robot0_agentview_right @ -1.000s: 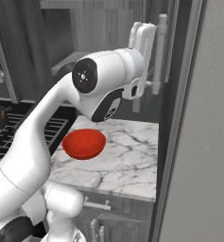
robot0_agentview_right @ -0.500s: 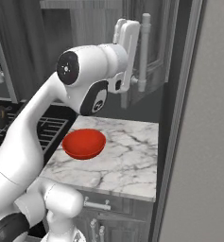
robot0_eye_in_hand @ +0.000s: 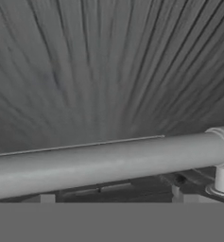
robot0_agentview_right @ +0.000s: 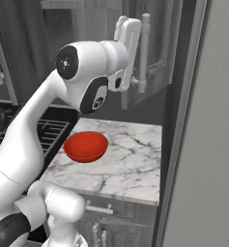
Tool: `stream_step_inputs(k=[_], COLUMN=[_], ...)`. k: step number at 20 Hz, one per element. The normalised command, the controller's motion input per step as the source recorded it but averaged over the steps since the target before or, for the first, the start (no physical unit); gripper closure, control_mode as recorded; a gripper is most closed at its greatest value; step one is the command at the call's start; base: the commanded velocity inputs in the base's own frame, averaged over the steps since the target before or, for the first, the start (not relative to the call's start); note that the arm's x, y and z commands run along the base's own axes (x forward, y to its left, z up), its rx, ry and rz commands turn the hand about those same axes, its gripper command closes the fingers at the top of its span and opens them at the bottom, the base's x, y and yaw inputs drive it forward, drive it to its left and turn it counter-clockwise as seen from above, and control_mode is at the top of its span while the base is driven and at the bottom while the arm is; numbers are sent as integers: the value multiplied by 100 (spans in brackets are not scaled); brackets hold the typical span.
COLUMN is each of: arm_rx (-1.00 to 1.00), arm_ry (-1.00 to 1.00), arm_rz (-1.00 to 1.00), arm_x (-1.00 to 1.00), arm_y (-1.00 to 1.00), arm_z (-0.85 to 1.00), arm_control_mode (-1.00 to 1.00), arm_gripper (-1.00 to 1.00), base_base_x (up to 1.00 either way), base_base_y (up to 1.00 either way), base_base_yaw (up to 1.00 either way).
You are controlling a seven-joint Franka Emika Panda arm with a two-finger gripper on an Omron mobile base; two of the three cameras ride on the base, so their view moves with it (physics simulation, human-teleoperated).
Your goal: Open the cabinet and move the ladle to the pot. Then close the cabinet.
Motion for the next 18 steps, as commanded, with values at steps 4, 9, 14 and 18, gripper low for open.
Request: stream_step_inputs(k=[4,9,14,18], arm_rx=[9,9,8,8], arm_ry=[0,-1,-1,-1], arm_rz=[3,6,6,6], arm_x=[97,99,98,96], arm_y=[31,17,10,10], arm_z=[-55,-47,-46,-49], arm_control_mode=[-100,-100,-100,-100], arm_gripper=[-100,-100,-100,-100], base_base_x=[0,0,0,0], base_base_y=[0,0,0,0], base_base_yaw=[0,0,0,0])
